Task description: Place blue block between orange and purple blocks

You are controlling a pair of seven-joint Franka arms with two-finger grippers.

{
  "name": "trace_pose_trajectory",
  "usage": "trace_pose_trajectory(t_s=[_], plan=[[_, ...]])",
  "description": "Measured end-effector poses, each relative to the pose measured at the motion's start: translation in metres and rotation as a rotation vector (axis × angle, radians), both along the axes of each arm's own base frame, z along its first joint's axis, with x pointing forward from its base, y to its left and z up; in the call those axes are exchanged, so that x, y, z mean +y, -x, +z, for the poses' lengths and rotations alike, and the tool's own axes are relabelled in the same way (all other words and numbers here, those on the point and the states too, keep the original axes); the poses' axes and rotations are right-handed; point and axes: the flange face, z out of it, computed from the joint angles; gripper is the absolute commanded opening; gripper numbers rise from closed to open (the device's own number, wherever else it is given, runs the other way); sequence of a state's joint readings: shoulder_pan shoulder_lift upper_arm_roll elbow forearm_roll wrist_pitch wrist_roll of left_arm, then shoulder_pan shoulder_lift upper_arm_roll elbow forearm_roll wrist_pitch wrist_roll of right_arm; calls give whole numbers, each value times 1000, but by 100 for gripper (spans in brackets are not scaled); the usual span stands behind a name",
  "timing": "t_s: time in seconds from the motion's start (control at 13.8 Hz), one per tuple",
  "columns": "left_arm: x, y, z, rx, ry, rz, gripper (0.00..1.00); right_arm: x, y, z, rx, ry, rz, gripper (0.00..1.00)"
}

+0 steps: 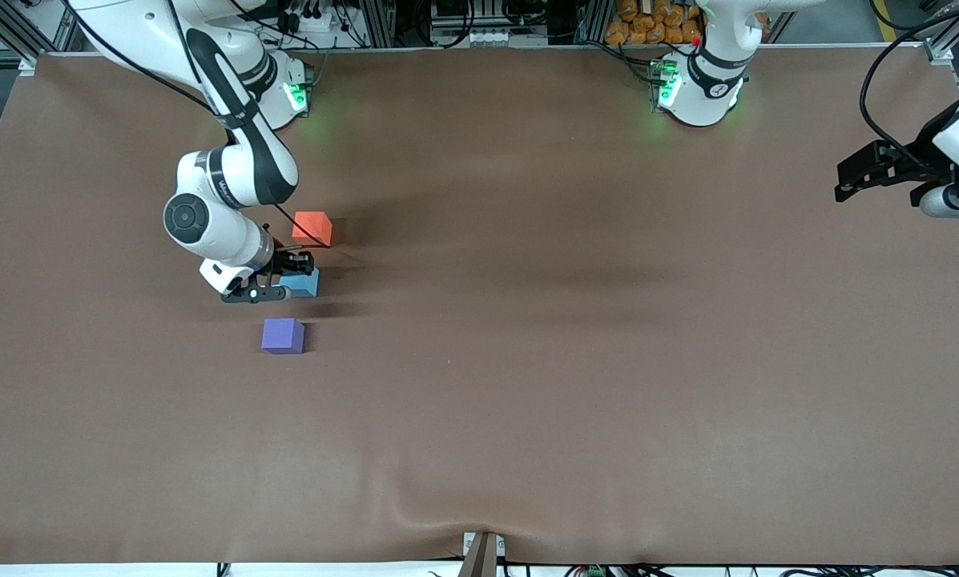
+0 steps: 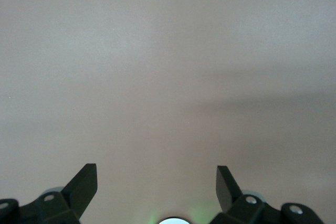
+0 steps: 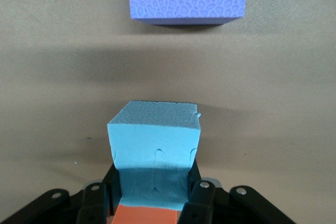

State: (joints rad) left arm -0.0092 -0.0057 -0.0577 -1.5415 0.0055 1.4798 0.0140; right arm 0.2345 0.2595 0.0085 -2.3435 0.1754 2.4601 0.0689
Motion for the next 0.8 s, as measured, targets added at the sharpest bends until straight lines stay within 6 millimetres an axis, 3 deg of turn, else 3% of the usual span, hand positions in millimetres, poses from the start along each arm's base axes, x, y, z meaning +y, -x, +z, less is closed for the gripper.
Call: trace_pose_trajectory(t_s=[0.15, 0.36, 0.51, 0.65, 0.8], plan=[[-1, 0, 0, 1, 0, -2, 100, 0, 0, -2, 3, 0, -2, 100], [-1, 0, 3, -7, 1, -2, 100, -2, 1, -3, 12, 1, -5, 100], [-1, 0, 4, -10, 1, -2, 100, 1, -6, 6, 30, -3, 0, 100], [-1, -1, 5, -12, 1, -1, 100, 10, -30, 45, 54, -19, 16, 100], [-1, -1, 5, -12, 1, -1, 100, 15, -64, 107, 32, -41, 27, 100]])
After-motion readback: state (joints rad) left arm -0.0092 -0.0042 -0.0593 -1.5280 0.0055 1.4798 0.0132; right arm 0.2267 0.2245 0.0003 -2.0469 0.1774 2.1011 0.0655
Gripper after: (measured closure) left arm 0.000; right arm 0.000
